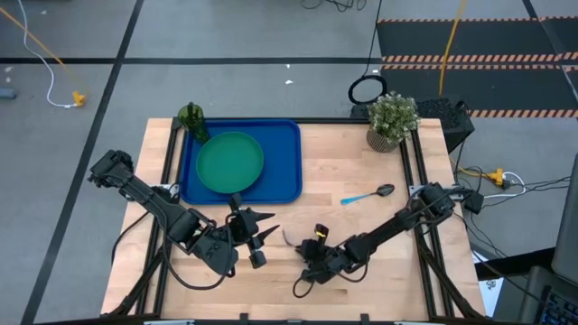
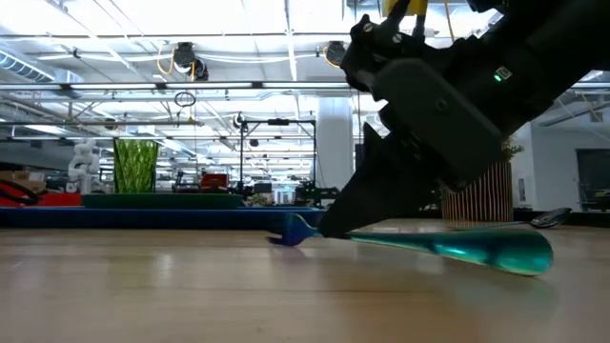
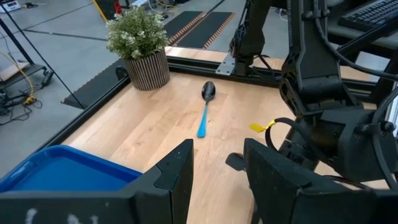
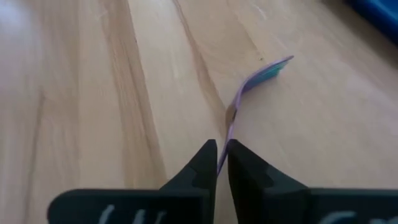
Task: Pick and place plate/cup/fork/spoon on tray
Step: Put the blue fork on the blue serving tray to the right of the green plate
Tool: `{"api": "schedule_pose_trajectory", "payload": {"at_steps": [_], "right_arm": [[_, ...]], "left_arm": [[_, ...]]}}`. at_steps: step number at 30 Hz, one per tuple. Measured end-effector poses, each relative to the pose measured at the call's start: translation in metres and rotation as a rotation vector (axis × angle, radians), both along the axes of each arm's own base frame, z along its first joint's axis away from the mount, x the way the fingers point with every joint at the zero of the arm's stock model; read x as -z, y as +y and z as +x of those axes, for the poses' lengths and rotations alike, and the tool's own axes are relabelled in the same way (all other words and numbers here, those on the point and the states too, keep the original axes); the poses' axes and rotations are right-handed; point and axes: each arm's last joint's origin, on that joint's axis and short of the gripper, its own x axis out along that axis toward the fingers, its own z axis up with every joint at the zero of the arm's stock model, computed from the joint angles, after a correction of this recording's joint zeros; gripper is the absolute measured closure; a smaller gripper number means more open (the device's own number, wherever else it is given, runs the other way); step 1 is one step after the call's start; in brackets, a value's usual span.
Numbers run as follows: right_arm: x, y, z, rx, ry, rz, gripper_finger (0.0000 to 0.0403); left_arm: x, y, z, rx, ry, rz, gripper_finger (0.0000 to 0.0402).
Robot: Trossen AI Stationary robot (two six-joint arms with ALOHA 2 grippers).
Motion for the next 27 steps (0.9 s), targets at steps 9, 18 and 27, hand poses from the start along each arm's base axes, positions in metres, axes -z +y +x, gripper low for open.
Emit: {"api": "schedule_pose_trajectory", "payload": {"at_steps": [9,18,27], "right_arm": [[-0.0084,-0.0002,-0.0015,-0.051,0.011,-0.002,0.0320],[-0.0069,-0.0032,-0.0042,0.028,0.017,-0.010,0.0230],[-0.0023,-0.0030,-0.0077,0.065,0.056,0.049,0.0247]], "left_arm": [[0.0002,0.0001,-0.0001,0.000,0.003,0.001,0.0256],[0.0002,0.0001,-0.0001,0.000,0.003,0.002,0.0256],[0.0002,0.0001,-0.0001,0.000,0.002,0.001,0.0256]]}}
